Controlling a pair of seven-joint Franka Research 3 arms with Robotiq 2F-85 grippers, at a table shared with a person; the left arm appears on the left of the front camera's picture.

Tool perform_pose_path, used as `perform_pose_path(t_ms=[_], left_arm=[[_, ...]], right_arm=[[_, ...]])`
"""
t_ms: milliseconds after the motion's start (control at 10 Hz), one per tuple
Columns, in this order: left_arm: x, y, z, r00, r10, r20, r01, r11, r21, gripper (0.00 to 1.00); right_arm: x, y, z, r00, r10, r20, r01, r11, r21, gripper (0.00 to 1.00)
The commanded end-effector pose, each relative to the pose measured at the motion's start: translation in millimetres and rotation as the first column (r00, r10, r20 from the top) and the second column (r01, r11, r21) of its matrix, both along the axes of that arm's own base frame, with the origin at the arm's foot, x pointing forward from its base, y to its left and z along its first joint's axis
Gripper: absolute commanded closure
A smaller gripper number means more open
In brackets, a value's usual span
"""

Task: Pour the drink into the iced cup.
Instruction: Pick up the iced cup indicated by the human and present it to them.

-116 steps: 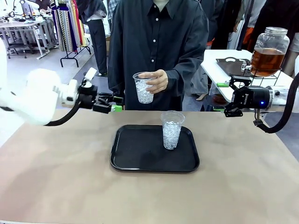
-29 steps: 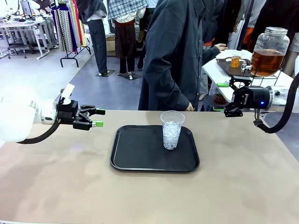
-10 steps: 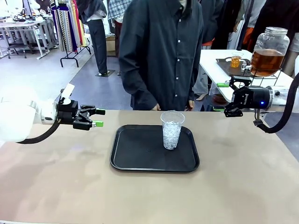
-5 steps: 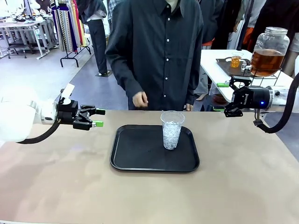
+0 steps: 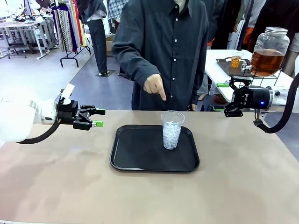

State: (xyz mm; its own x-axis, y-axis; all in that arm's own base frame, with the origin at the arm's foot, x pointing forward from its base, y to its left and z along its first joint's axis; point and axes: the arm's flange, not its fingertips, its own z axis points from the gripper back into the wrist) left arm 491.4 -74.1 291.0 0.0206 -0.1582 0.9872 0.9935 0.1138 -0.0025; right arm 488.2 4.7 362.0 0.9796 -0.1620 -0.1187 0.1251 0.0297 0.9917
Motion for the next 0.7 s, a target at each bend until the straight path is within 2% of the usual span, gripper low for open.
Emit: perform_pose_path(t_ms=[0,600], left_arm=[[1.2,-0.8,2.1,1.0,0.004,-0.009,-0.004,1.0,0.004,0.0],[1.2,-0.8,2.1,1.0,0.004,-0.009,-0.004,1.0,0.004,0.0]], right_arm=[[0.4,0.0,2.1,1.0,-0.002,0.003,0.002,1.0,-0.002,0.0],[0.4,0.0,2.1,1.0,-0.002,0.003,0.002,1.0,-0.002,0.0]])
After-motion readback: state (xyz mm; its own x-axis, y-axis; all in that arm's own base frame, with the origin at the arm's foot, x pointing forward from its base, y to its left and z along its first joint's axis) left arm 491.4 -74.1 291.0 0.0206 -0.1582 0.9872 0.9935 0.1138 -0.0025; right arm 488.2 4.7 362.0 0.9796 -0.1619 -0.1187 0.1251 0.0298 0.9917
